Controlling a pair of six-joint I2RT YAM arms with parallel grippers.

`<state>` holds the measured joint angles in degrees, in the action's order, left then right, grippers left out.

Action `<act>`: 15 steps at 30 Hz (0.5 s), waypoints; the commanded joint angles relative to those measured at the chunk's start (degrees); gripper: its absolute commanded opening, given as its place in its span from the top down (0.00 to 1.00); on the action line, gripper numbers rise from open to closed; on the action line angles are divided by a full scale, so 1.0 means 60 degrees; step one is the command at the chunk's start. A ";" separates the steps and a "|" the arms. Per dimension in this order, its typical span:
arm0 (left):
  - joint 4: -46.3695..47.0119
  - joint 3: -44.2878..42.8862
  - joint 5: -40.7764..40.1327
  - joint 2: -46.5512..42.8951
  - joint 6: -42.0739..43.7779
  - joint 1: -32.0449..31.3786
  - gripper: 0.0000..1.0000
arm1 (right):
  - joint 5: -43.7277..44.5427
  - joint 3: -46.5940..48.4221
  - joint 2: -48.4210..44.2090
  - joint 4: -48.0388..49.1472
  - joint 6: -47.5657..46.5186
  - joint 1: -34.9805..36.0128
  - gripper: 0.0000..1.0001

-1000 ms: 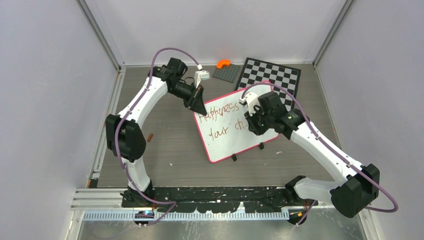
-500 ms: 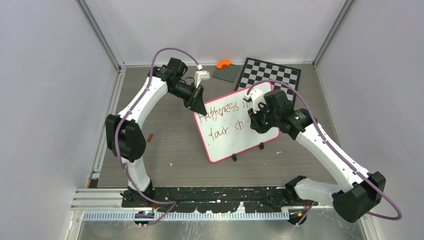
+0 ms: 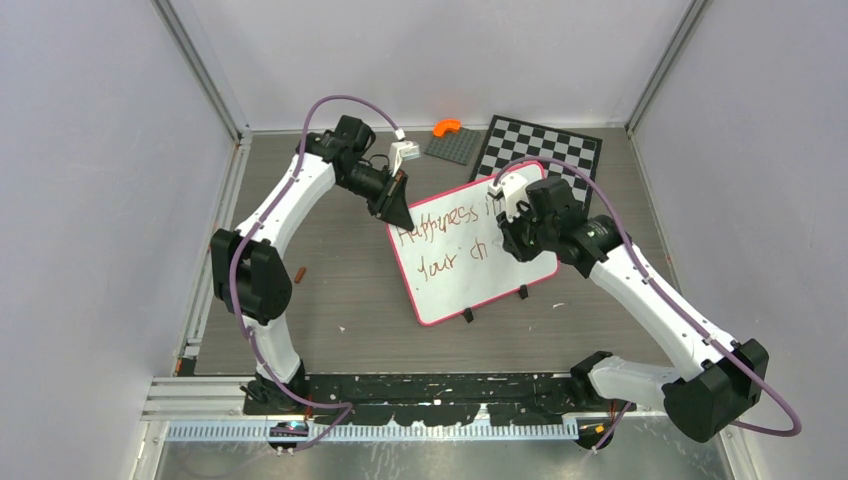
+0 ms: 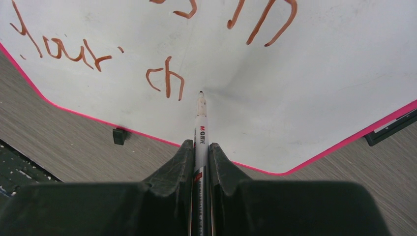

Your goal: Write a sentence on the whiteboard

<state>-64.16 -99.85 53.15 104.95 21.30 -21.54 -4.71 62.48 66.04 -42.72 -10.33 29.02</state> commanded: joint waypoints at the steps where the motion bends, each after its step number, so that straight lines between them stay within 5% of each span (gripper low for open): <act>1: -0.0367 0.0397 -0.1570 0.0087 0.0956 -0.0365 1.00 | 0.0414 0.0203 -0.0004 0.0765 0.0139 -0.0034 1.00; 15: -0.0340 0.0468 -0.1607 0.0044 0.0982 -0.0368 1.00 | -0.0259 0.0191 0.0475 0.0794 0.0075 -0.0024 1.00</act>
<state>-64.14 -99.72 52.93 104.81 21.17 -21.58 -4.91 62.48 68.10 -40.36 -9.85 29.02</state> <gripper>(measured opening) 0.080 0.197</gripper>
